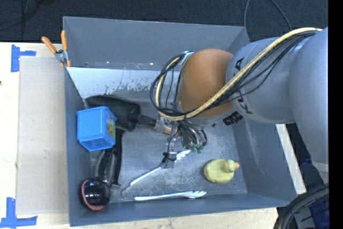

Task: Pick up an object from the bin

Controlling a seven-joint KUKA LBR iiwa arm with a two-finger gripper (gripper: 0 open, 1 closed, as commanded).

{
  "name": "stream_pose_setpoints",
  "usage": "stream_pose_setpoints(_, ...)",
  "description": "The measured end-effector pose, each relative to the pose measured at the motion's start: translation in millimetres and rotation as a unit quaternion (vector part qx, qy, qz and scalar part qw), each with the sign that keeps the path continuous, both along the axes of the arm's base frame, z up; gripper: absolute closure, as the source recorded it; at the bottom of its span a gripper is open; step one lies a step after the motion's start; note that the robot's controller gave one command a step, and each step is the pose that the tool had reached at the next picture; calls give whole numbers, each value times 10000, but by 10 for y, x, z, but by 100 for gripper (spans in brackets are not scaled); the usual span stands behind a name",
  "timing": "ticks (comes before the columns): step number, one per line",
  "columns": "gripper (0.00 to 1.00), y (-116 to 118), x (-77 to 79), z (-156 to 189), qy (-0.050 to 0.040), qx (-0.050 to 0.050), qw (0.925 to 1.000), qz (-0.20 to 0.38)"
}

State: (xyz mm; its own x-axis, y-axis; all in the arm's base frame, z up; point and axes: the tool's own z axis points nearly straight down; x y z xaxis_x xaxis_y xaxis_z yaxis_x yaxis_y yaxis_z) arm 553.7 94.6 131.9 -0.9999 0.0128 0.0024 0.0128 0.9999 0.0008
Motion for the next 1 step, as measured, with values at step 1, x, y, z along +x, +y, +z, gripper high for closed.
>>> stream_pose_setpoints(1,0,0,0,0,0,0,10000,-1)
